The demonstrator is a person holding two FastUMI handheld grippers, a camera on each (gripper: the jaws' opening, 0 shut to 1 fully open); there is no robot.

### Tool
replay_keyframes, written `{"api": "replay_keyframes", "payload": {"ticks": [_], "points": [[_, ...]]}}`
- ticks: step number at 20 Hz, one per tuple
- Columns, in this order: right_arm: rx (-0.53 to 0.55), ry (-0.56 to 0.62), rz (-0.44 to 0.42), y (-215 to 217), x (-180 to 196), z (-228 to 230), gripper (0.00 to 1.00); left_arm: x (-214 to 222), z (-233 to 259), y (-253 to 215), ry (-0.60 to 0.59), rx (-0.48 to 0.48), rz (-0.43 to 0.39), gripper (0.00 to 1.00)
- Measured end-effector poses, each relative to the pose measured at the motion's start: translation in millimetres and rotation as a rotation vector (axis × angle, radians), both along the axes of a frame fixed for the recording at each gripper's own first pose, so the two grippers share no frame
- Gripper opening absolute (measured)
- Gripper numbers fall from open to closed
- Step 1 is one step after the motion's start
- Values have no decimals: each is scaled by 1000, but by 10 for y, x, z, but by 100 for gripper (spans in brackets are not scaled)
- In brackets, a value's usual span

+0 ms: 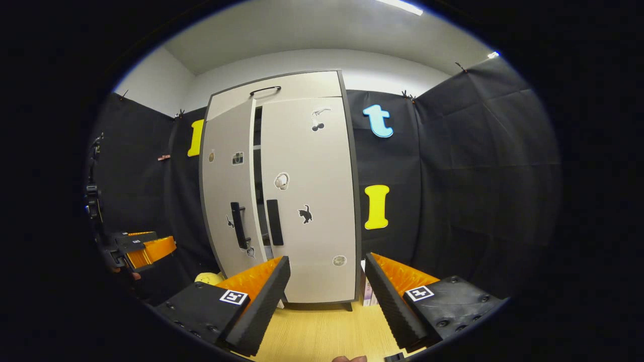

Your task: Grab one shoe with the right hand and put it into the shoe cabinet, grab the other shoe with the left hand and put it into the shoe cabinet; then close the right door with the right hand and the left door with the left hand.

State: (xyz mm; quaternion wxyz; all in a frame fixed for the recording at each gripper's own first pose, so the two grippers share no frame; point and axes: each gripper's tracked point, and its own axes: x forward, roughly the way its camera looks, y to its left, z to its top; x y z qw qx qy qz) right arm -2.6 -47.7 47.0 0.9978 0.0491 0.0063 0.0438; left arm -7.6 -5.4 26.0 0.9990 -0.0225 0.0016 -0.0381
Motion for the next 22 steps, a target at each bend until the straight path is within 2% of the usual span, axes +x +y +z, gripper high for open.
{"api": "replay_keyframes", "payload": {"ticks": [10, 15, 16, 17, 22], "points": [[5, -14, 20, 268, -54, 0, 98, -142, 50, 50, -21, 7, -13, 93], [3, -8, 17, 286, -51, -26, 97, -141, 2, 57, -9, 23, -13, 93], [4, -5, 18, 284, -50, -37, 100, -131, -4, 51, -6, 27, -13, 93], [4, -1, 19, 283, -42, -49, 98, -129, -14, 42, -3, 29, -15, 93], [9, 4, 16, 248, -40, -71, 98, -109, -32, 6, 2, 29, -21, 93]]}}
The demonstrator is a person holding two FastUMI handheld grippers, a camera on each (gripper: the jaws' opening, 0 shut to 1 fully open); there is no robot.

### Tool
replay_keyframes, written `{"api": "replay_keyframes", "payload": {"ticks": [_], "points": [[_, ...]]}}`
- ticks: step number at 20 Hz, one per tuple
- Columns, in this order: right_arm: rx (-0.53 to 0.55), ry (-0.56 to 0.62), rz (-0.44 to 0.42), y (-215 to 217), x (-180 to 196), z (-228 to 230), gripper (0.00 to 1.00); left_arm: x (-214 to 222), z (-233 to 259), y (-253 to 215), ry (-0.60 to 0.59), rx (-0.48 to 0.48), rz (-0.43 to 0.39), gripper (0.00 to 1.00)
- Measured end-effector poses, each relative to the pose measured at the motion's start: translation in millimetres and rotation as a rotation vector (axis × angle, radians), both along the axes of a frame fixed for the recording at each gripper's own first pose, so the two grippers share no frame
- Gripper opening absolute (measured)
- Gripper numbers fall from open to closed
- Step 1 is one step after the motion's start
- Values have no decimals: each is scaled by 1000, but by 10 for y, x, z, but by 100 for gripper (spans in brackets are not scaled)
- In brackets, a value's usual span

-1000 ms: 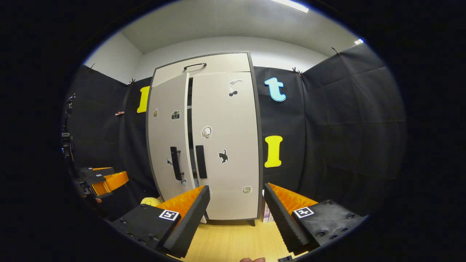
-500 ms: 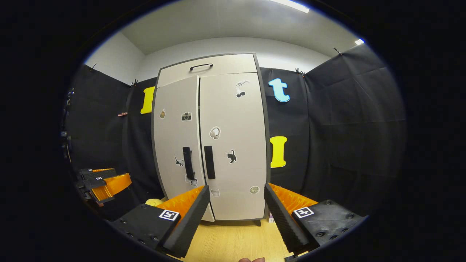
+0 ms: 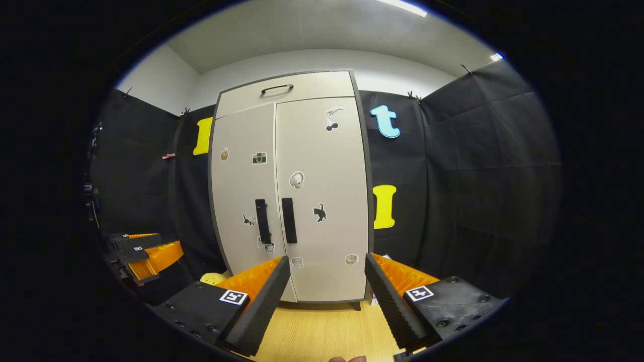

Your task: Grab one shoe with the right hand and put it into the shoe cabinet, grab the other shoe with the left hand and put it into the shoe cabinet; then close the right door with the right hand and the left door with the left hand.

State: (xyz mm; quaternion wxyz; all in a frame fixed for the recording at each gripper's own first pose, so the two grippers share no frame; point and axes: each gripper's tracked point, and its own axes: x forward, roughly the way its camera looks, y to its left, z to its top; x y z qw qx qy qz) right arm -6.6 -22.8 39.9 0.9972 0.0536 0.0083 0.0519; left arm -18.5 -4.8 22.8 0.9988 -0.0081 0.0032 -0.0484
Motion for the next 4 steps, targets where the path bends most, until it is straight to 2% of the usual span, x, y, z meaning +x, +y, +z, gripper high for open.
{"api": "replay_keyframes", "payload": {"ticks": [4], "points": [[3, 1, -1, -24, 3, -3, 98, 10, -1, -5, 2, -2, 1, 93]]}}
